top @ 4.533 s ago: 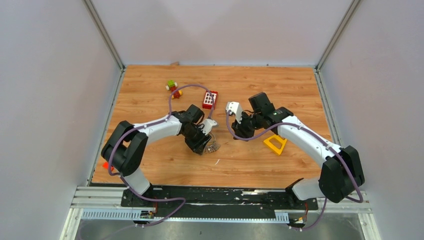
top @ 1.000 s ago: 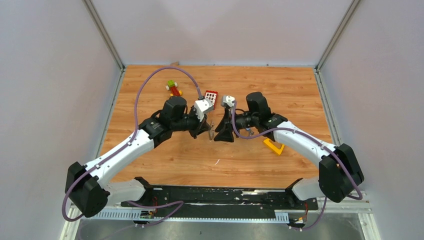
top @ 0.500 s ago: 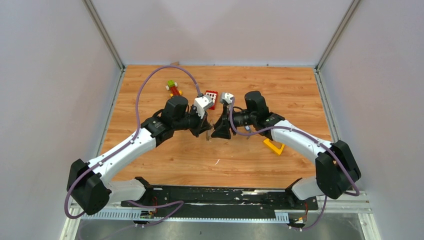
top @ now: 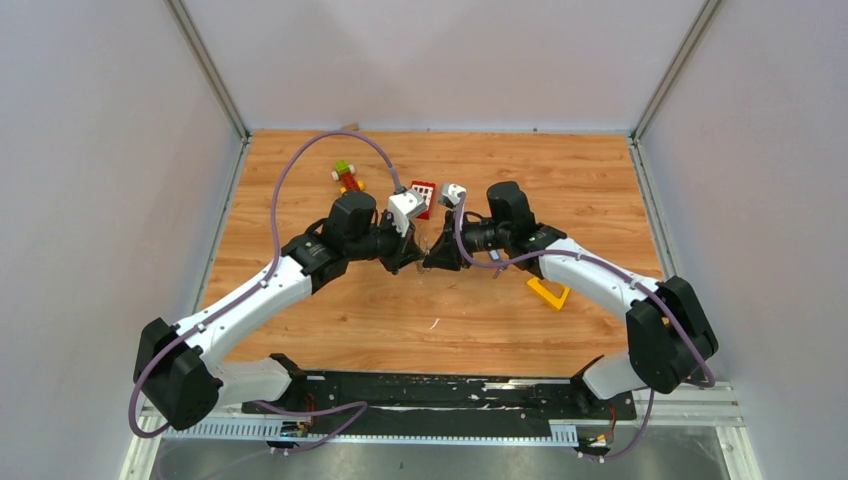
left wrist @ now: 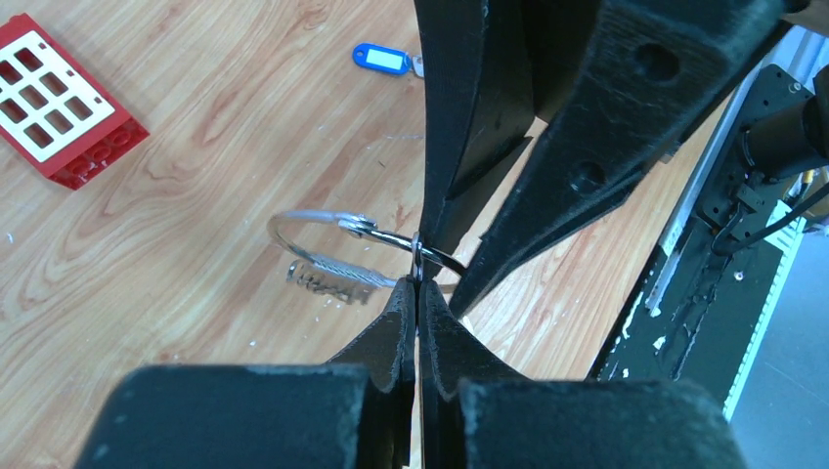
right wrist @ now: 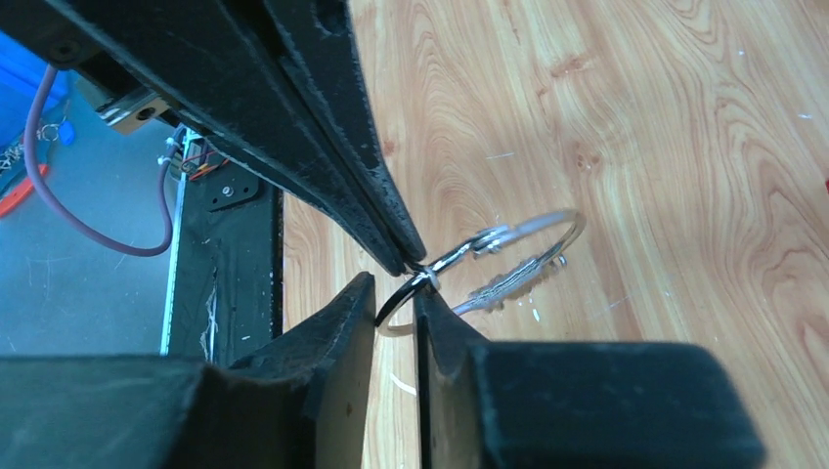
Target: Put the keys on the keyring
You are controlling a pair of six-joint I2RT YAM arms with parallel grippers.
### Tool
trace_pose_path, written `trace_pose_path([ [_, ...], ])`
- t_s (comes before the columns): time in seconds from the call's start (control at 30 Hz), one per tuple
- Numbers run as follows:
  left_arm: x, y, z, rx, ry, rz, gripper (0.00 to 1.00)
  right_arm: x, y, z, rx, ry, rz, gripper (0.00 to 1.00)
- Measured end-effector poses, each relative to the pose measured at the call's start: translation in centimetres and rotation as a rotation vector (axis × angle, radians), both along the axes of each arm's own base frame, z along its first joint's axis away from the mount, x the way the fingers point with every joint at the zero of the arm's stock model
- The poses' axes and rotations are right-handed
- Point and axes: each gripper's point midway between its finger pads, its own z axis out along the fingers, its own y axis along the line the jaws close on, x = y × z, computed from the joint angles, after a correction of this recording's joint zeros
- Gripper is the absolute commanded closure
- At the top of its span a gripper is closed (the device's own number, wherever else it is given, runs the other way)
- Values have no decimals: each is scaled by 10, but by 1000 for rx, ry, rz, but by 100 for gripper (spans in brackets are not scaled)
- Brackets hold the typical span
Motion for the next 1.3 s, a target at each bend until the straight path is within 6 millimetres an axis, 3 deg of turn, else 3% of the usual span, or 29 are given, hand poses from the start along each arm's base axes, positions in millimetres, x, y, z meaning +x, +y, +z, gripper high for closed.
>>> trace_pose_path([
  [0.23, 0, 0, 2, 2, -22, -12, 100, 5, -4, -3, -18, -11, -19, 100],
  [0.93, -11, -11, 8, -46, -161, -204, 99, 3, -19, 8, -54, -67, -61, 100],
  [1.17, -13, -15, 12, -71, -170, -233, 81, 0, -23, 14, -51, -104, -53, 100],
  [1.3, -18, -17, 11, -72, -175, -266, 60, 2, -26, 19, -42, -139, -57, 100],
])
